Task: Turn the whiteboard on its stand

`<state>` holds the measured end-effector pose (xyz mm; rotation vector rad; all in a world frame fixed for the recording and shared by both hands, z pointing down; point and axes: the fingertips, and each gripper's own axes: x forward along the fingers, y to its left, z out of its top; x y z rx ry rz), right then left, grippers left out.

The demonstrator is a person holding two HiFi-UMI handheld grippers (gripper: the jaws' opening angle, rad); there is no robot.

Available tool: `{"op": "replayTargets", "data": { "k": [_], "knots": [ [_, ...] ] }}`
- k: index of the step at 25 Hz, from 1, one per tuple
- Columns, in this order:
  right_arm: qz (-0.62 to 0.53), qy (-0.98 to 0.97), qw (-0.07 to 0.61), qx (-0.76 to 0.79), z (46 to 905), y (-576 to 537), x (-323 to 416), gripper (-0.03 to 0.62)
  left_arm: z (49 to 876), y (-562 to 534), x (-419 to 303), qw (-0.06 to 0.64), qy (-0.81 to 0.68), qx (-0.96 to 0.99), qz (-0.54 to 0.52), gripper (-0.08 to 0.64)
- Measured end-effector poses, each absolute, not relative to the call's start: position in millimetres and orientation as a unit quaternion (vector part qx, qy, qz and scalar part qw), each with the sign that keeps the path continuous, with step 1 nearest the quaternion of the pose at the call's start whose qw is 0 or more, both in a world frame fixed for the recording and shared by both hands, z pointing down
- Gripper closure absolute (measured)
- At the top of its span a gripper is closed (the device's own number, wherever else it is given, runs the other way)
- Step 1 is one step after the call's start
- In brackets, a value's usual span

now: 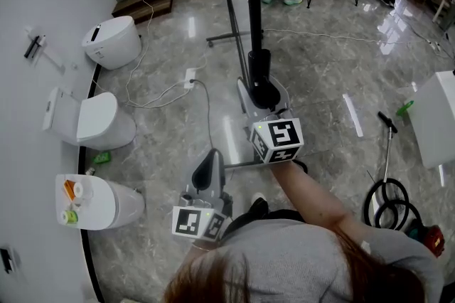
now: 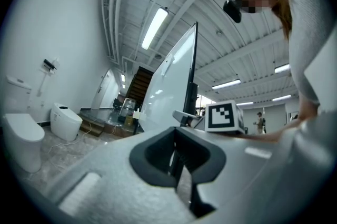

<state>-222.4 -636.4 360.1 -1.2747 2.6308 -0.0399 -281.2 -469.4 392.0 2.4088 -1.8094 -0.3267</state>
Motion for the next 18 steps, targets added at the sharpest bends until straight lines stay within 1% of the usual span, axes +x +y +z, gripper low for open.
{"op": "replayTargets", "data": {
  "k": [7, 13, 18],
  "knots": [
    [-0.017, 0.901, 0.108, -0.420, 360.9, -623.2, -216.0, 0.408, 398.8, -441.3, -256.2, 0.062, -0.595, 0.795, -0.103, 0.558],
    [-0.015, 0.904, 0.108, -0.413, 357.6, -607.7, -210.0, 0.407, 411.5, -407.0, -237.2, 0.084, -0.601, 0.789, -0.093, 0.557],
    [-0.013, 0.906, 0.114, -0.408, 358.8, -588.7, -196.7, 0.408, 409.7, -392.1, -237.9, 0.077, -0.617, 0.777, -0.098, 0.558]
  ]
}}
